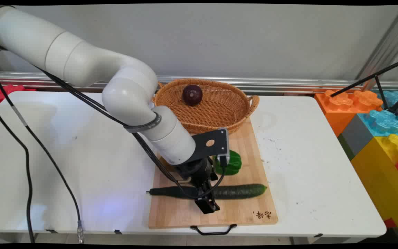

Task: Pick up the potato from the cutting board

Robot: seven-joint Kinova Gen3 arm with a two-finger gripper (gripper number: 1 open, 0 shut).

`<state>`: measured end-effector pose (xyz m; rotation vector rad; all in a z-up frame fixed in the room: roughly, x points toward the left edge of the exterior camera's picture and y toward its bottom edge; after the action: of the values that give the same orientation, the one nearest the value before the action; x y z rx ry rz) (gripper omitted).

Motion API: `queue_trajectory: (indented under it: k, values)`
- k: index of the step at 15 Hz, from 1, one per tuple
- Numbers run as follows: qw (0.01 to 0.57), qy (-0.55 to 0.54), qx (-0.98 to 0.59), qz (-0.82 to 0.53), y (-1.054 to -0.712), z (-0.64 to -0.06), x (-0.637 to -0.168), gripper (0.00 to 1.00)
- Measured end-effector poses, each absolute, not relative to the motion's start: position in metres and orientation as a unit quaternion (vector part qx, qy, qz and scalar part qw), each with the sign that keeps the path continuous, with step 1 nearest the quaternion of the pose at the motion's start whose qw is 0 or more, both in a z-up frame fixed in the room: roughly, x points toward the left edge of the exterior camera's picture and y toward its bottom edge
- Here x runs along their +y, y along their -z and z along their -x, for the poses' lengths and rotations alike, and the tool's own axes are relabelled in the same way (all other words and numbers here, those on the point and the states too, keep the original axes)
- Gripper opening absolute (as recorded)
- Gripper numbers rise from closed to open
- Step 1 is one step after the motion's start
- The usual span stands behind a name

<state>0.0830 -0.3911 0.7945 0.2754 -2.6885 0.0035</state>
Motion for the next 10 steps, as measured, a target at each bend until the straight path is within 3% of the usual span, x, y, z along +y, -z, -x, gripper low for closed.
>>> queue_trajectory:
  k: [5, 10]
  values:
    - [0.212, -0.004, -0.972, -0.097, -0.804, -0.091, -0.394, 1.00]
    - [0.203, -0.028, -0.973, -0.104, -0.850, -0.108, -0.406, 1.00]
